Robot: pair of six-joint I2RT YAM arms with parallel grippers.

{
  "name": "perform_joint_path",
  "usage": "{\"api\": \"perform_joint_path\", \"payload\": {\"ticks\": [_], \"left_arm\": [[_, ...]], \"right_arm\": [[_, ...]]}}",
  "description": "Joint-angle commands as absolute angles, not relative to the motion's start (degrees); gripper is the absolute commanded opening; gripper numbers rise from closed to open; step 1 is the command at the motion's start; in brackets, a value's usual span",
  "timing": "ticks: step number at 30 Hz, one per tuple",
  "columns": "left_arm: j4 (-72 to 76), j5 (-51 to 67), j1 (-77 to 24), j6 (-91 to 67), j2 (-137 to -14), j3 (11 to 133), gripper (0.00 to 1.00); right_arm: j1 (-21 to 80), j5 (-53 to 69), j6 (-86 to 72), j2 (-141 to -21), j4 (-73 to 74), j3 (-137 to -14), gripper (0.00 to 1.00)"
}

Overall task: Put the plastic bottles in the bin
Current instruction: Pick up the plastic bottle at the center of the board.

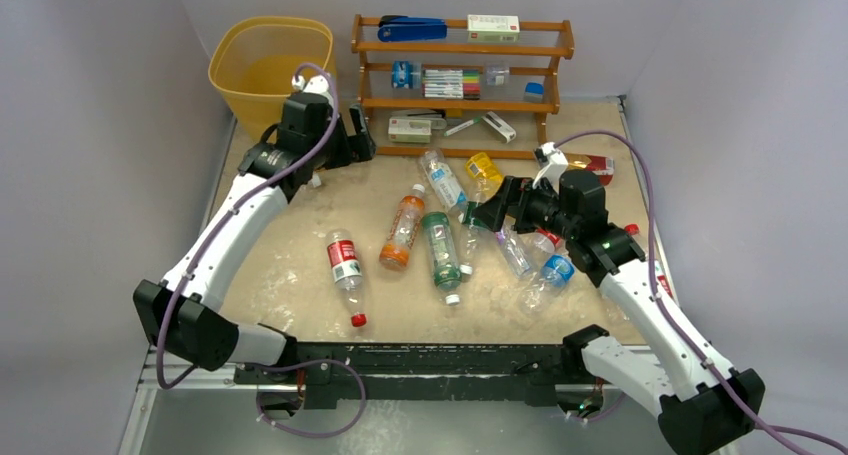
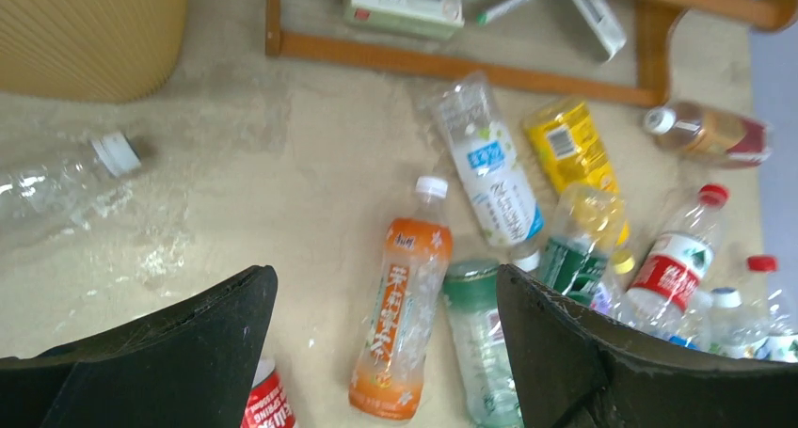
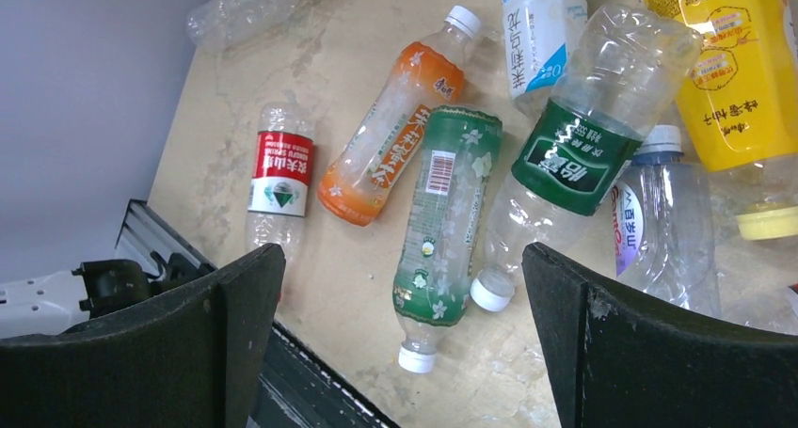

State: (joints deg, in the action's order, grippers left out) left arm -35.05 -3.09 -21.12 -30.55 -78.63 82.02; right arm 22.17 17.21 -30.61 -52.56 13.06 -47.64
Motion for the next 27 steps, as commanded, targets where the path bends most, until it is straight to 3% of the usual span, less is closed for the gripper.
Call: {"api": "perform_joint_path", "payload": {"ticks": [1,27], "left_arm": [[-32.5,-1.1,-23.3,-27.6,-79.3,79.5,0.87],[-29.4,-3.7,-34.4,-25.8,-95.4,69.0,0.88]], "right_arm": [[22.4,16.6,-31.3,-51.1,11.5,-47.3,1.0],[22.4,17.2,-31.5,-49.5,11.5,-44.9,1.0]]}}
